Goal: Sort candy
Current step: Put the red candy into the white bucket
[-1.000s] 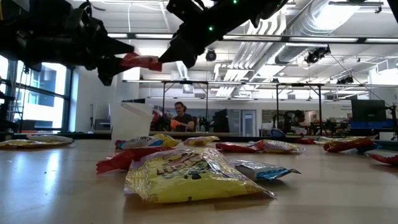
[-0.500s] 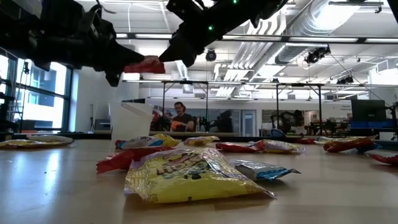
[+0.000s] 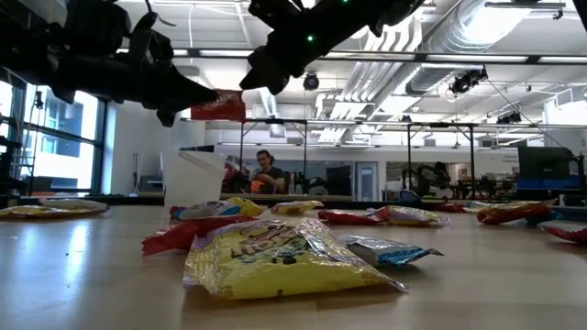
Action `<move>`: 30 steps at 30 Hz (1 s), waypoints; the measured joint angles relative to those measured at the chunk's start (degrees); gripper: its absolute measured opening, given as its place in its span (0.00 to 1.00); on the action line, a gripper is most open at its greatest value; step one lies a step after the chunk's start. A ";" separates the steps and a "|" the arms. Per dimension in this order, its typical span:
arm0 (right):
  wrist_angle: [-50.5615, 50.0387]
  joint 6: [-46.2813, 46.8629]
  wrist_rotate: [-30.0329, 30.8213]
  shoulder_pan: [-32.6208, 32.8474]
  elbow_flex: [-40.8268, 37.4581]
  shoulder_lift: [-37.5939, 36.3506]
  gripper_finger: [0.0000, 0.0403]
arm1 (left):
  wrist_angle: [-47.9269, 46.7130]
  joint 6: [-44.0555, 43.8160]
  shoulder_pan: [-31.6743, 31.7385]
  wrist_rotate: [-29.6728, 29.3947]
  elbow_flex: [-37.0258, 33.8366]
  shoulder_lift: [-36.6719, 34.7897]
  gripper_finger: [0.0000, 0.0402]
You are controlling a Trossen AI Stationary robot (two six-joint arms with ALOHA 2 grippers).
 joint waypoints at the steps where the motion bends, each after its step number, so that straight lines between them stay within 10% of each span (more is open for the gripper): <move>1: -0.32 0.25 1.18 0.00 0.00 -0.30 0.22 | -1.74 0.69 0.36 -0.43 0.83 -0.06 0.00; 7: -7.80 0.58 4.54 0.33 0.04 -3.53 0.36 | -16.30 6.01 1.80 -3.45 8.13 -0.34 0.00; 17: -13.37 8.96 3.92 -1.75 -10.10 -6.21 0.04 | -58.67 15.57 6.20 -23.46 30.60 -0.05 0.00; 30: 1.74 17.56 3.21 0.34 -27.87 -10.44 0.00 | -83.26 21.80 20.53 -22.01 59.59 21.62 0.00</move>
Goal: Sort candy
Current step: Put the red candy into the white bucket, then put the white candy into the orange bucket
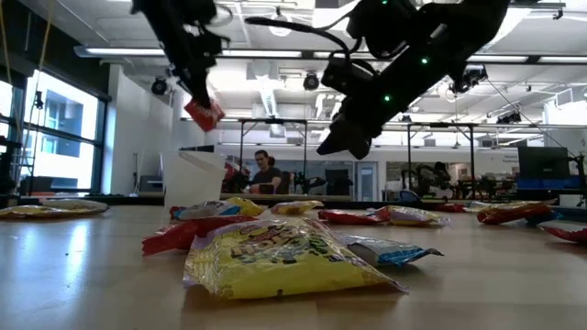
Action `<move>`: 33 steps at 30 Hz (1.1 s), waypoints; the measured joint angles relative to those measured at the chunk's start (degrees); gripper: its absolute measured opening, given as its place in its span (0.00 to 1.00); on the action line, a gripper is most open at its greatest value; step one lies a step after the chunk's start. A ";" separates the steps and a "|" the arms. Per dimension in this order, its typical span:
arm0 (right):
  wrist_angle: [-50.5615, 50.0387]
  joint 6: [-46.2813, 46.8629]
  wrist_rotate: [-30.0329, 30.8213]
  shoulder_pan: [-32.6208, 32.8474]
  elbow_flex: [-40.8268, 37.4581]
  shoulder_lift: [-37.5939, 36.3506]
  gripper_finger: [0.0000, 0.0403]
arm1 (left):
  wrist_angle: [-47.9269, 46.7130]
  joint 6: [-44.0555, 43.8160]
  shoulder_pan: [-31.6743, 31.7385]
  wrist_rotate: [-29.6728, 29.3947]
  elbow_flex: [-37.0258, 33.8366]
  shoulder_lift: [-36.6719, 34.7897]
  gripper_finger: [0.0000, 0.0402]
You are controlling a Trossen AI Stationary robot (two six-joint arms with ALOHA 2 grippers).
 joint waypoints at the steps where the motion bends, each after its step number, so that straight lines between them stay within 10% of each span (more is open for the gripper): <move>1: 0.14 0.46 0.05 0.38 -0.57 -0.52 0.00 | -1.86 0.37 0.90 0.67 1.45 2.39 0.00; 17: 4.05 -0.71 -0.78 1.64 -1.72 -2.02 0.00 | -4.79 5.96 8.19 -0.91 4.54 17.86 0.07; 33: 4.07 -0.70 -1.75 1.63 -1.72 -1.96 0.00 | -10.89 6.12 0.09 -0.77 4.54 10.26 0.29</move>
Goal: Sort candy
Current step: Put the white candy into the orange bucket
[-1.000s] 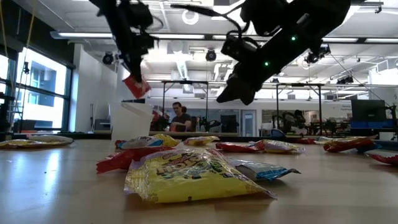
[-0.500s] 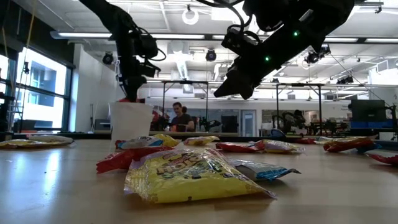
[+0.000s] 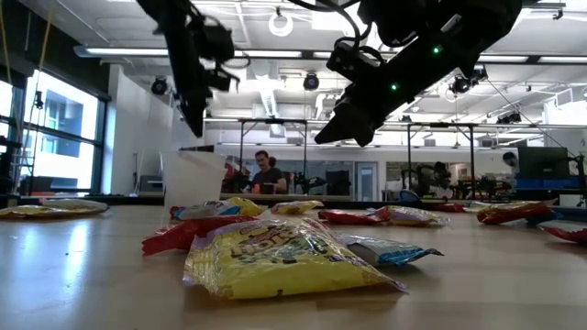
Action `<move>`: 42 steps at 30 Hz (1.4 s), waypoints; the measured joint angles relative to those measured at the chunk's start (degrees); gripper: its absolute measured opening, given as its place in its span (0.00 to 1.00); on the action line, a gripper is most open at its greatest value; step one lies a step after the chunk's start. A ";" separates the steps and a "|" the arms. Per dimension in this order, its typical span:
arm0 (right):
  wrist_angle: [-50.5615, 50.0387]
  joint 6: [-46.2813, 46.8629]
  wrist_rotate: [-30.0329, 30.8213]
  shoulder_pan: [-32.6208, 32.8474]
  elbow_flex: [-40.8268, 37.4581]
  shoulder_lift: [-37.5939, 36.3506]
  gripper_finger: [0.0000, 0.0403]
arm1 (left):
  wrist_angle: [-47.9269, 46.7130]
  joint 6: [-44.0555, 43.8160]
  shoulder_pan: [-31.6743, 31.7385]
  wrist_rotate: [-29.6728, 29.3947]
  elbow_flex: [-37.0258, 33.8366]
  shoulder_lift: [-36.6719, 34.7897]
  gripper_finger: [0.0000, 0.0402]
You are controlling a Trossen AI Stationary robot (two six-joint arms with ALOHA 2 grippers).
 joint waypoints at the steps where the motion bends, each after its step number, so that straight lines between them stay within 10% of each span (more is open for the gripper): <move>1: -0.02 0.00 -0.21 0.00 0.00 0.00 0.00 | -1.29 -0.34 -1.48 -0.01 0.00 -1.51 0.30; 15: -0.05 1.74 -3.23 0.02 0.02 0.02 0.00 | -13.44 -18.71 -26.83 -3.47 -14.46 -11.60 0.24; 24: -0.04 3.15 -3.50 0.66 0.04 0.02 0.00 | -4.09 -24.54 -27.55 0.80 -28.15 -11.53 0.15; 42: 0.42 3.07 -3.13 1.88 0.07 0.04 0.00 | -1.94 -28.76 -25.64 0.19 -31.63 0.27 0.46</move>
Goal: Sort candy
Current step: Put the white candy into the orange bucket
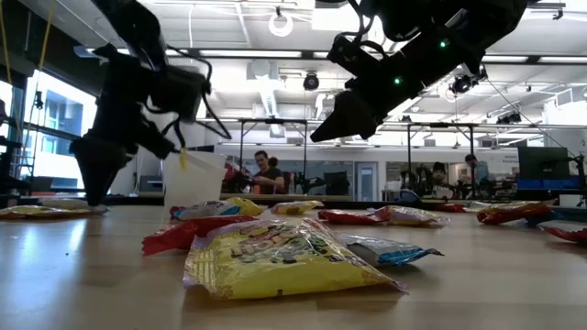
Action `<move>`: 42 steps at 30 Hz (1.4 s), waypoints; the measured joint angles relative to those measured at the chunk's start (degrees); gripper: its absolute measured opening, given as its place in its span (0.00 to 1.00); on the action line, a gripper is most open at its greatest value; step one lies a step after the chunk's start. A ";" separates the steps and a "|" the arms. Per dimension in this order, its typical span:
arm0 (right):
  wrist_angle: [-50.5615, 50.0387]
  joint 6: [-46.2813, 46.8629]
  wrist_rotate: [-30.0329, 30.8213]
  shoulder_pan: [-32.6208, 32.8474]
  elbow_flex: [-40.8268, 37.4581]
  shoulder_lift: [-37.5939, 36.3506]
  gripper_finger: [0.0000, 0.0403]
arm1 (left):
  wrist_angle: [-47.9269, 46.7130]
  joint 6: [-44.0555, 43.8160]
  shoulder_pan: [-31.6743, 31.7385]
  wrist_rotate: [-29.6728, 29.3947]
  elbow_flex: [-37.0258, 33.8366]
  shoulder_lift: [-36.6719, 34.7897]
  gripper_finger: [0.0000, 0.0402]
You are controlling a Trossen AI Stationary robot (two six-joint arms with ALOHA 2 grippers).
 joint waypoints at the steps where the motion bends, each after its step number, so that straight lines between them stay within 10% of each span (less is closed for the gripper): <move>1: 0.00 -0.01 0.00 0.00 0.00 0.00 0.00 | -0.01 -0.05 0.18 -0.08 0.00 1.01 0.46; 9: 0.00 -0.03 0.02 0.00 0.00 0.00 0.00 | -0.03 0.46 1.09 0.68 0.26 5.34 0.43; 24: 0.02 -0.41 0.04 0.00 0.00 0.00 0.00 | -3.83 4.36 -4.39 -2.31 8.49 -0.71 0.01; 42: 0.00 -0.51 0.05 -0.21 0.00 0.00 0.00 | -15.12 -27.18 -41.37 8.14 18.56 -13.39 0.01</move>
